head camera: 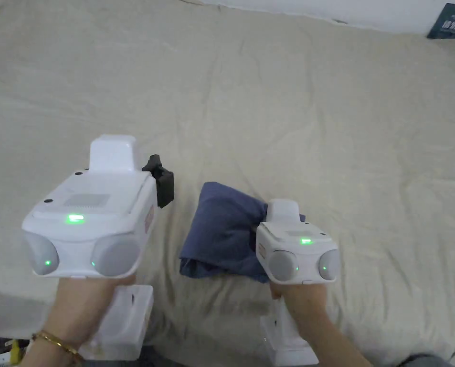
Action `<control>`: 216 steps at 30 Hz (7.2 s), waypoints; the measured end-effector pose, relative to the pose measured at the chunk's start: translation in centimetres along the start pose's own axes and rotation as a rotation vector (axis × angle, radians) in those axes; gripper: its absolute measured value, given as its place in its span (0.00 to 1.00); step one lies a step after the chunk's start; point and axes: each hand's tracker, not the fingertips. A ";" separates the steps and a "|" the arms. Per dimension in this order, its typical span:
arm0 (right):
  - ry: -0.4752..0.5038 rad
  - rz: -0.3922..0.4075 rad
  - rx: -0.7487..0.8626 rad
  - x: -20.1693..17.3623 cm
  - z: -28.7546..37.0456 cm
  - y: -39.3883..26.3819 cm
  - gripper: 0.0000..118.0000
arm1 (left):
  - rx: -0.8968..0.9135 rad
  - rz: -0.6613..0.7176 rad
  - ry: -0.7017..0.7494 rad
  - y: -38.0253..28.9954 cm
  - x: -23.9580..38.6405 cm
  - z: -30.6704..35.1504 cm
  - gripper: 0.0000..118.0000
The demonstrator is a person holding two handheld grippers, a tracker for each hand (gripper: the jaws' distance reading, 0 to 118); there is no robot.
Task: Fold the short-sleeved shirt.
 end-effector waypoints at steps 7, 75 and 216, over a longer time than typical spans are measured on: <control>0.053 -0.082 -0.004 1.2 0.4 -0.1 0.02 | -0.338 0.317 -0.411 1.9 -5.8 -8.2 1.00; 0.108 -0.194 0.289 12.2 15.2 7.1 0.02 | 0.074 -0.251 0.460 16.6 -14.8 -6.0 0.00; -0.136 -0.112 0.571 13.8 23.8 2.0 1.00 | 0.345 -0.145 -0.064 1.2 8.5 5.0 1.00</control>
